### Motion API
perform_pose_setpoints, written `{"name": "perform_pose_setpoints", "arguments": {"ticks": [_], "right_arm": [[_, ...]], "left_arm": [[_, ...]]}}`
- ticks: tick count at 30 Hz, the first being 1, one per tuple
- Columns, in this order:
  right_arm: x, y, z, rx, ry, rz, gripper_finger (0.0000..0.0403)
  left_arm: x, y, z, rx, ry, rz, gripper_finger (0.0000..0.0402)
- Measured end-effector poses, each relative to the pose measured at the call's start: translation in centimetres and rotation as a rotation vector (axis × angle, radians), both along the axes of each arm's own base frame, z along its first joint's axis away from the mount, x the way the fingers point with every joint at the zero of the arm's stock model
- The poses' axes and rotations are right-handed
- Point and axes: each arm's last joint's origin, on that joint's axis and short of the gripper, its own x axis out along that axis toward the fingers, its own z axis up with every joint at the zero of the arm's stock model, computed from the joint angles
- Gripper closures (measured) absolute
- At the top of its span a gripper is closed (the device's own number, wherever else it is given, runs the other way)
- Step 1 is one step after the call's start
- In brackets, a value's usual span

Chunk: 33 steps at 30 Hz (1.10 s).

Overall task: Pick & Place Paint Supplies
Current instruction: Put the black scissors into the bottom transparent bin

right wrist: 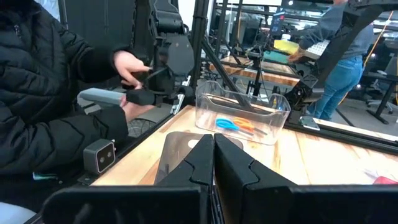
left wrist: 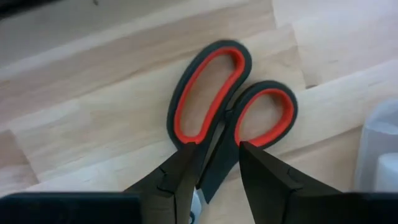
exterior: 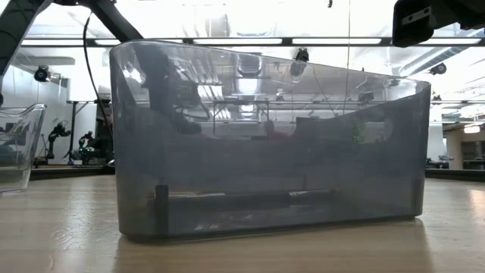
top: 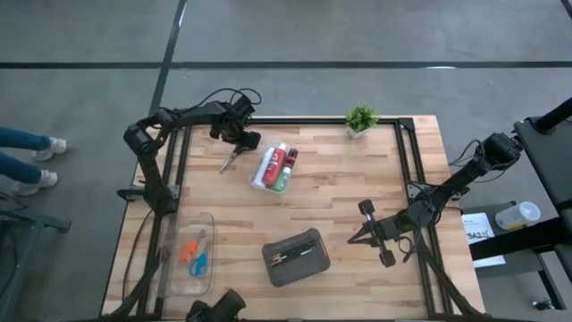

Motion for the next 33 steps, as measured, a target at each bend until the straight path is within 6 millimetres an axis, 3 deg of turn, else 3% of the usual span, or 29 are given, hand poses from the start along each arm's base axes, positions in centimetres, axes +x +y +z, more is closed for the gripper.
{"name": "perform_pose_setpoints", "arguments": {"ticks": [9,15,24,33], "right_arm": [[0.0,0.0,0.0,0.0,0.0,0.0,0.0395],[0.0,0.0,0.0,0.0,0.0,0.001,0.0395],[0.0,0.0,0.0,0.0,0.0,0.001,0.0395],[0.0,0.0,0.0,0.0,0.0,0.001,0.0395]], "left_arm": [[0.1,0.2,-1.9,-0.056,0.048,-0.007,0.027],[0.0,-0.5,-1.8,-0.093,0.078,-0.017,0.027],[0.9,-4.6,-2.1,-0.217,0.189,-0.013,0.027],[3.4,-10.6,-2.4,-0.263,0.253,-0.092,0.027]]}}
